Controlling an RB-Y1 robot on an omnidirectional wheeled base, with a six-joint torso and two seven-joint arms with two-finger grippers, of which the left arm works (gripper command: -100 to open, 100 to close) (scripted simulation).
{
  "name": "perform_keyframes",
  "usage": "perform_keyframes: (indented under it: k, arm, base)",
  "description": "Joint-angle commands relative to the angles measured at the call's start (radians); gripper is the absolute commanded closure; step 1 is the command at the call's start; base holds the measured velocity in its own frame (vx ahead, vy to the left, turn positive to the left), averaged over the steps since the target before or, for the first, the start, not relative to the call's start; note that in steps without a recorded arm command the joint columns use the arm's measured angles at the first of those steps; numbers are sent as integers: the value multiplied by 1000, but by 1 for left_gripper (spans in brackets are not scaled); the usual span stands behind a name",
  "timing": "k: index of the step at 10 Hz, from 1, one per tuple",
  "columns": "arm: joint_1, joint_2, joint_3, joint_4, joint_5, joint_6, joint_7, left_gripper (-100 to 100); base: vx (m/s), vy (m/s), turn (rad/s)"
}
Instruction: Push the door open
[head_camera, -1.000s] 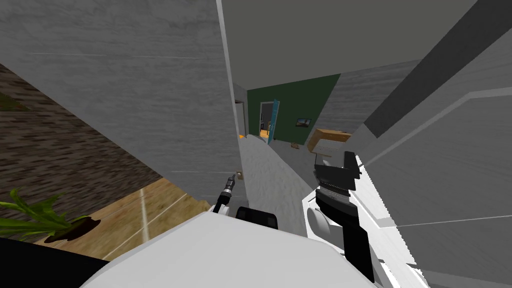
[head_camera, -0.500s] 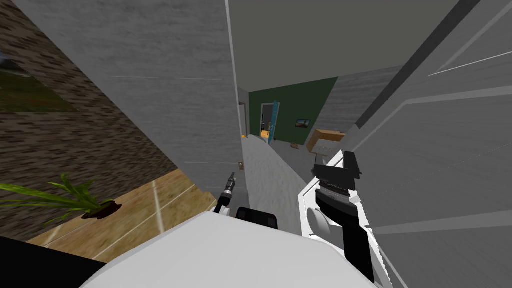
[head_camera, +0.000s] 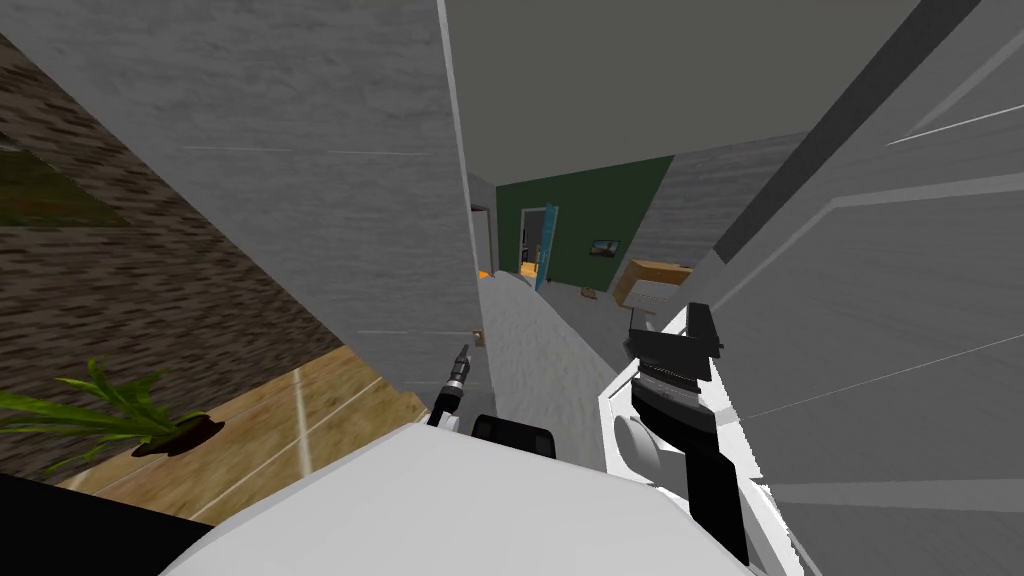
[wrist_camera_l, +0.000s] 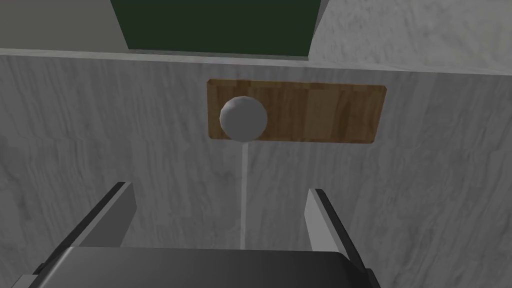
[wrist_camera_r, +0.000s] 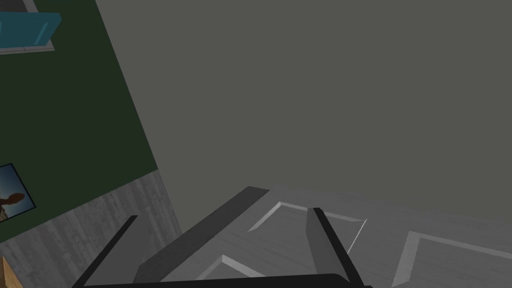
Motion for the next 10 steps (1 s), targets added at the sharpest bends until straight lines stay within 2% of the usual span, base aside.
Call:
perform_keyframes:
  k: [1, 4, 5, 6, 10]
  arm:
    - [-4, -1, 4, 8, 1, -8, -3, -100]
    - [-10, -10, 11, 22, 4, -22, -7, -100]
    - [-9, -8, 10, 19, 3, -19, -6, -100]
    - [-9, -8, 10, 19, 3, -19, -6, 100]
    - [-9, -8, 10, 19, 3, -19, -6, 100]
  base:
    - [236, 17, -27]
    - [223, 11, -26]
    - [89, 11, -3]
    - [-16, -4, 10]
    - [-21, -2, -3]
